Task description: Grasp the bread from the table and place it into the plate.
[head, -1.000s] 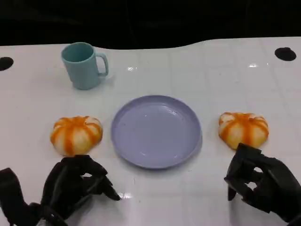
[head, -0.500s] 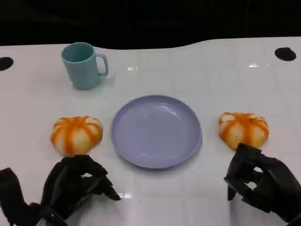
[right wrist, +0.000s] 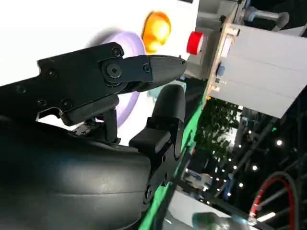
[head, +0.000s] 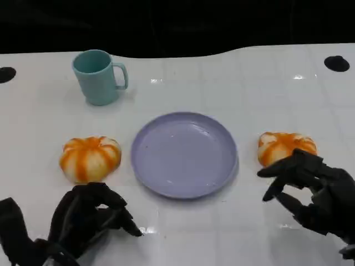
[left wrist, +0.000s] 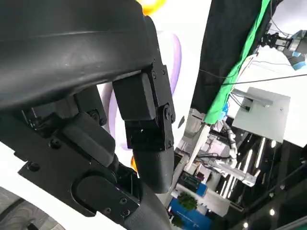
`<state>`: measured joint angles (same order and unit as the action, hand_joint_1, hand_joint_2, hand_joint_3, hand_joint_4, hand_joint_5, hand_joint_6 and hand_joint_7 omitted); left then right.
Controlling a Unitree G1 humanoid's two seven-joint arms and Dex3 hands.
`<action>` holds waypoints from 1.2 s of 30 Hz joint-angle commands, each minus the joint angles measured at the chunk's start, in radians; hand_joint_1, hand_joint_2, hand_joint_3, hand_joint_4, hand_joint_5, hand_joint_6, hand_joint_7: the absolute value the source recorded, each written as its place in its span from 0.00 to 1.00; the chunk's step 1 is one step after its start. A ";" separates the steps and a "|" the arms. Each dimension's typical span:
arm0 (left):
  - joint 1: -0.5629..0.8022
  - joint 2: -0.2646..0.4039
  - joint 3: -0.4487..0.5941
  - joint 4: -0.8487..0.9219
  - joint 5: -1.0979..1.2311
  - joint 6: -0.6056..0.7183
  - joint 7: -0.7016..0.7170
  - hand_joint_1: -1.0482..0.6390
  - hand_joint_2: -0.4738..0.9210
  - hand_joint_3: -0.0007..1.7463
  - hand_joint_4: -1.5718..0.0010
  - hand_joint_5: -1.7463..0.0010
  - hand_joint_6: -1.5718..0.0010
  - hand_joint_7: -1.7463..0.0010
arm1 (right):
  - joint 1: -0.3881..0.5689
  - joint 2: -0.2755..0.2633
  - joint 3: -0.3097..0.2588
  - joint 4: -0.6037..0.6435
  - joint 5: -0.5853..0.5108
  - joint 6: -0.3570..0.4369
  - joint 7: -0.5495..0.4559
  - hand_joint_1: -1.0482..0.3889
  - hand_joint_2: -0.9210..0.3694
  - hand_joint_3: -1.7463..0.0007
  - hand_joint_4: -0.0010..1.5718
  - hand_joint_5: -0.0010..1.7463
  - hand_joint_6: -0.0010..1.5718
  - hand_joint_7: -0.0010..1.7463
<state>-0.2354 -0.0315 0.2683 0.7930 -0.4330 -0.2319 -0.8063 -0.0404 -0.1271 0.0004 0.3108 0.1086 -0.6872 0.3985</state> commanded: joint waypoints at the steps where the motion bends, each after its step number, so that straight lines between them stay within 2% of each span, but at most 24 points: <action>1: -0.007 0.023 0.002 0.009 0.001 0.001 -0.005 0.00 0.78 0.00 0.00 0.66 0.00 0.80 | -0.018 -0.046 -0.030 -0.028 -0.085 -0.036 -0.059 0.41 0.00 0.89 0.32 0.48 0.37 0.24; 5: -0.009 0.021 0.005 0.012 -0.004 0.005 -0.010 0.00 0.77 0.00 0.00 0.66 0.00 0.80 | -0.026 -0.087 -0.047 -0.063 -0.214 -0.033 -0.137 0.37 0.00 0.91 0.31 0.39 0.37 0.14; 8: -0.012 0.021 0.006 0.013 -0.004 0.010 -0.006 0.00 0.78 0.00 0.00 0.66 0.00 0.80 | -0.042 -0.117 -0.058 -0.075 -0.285 -0.047 -0.191 0.37 0.00 0.94 0.32 0.24 0.38 0.05; 13: -0.018 0.023 0.007 0.024 -0.001 0.002 -0.008 0.00 0.78 0.00 0.00 0.66 0.00 0.80 | -0.073 -0.177 -0.062 -0.087 -0.431 -0.062 -0.286 0.37 0.00 0.95 0.27 0.17 0.34 0.01; 18: -0.020 0.022 0.007 0.027 -0.001 0.003 -0.007 0.00 0.78 0.00 0.00 0.66 0.00 0.80 | -0.097 -0.245 -0.050 -0.136 -0.545 0.000 -0.311 0.38 0.00 0.98 0.19 0.10 0.28 0.00; 27: -0.019 0.021 0.008 0.022 -0.002 0.005 -0.004 0.00 0.78 0.00 0.00 0.66 0.00 0.80 | -0.136 -0.326 0.016 -0.216 -0.798 0.159 -0.353 0.35 0.02 1.00 0.11 0.05 0.20 0.00; 36: -0.018 0.022 0.008 0.023 0.000 0.001 -0.002 0.00 0.78 0.00 0.00 0.66 0.00 0.79 | -0.204 -0.365 0.145 -0.190 -0.993 0.305 -0.376 0.35 0.05 1.00 0.10 0.04 0.18 0.01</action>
<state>-0.2554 -0.0296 0.2726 0.8149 -0.4338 -0.2258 -0.8069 -0.2135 -0.4687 0.1134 0.0971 -0.8507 -0.4117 0.0388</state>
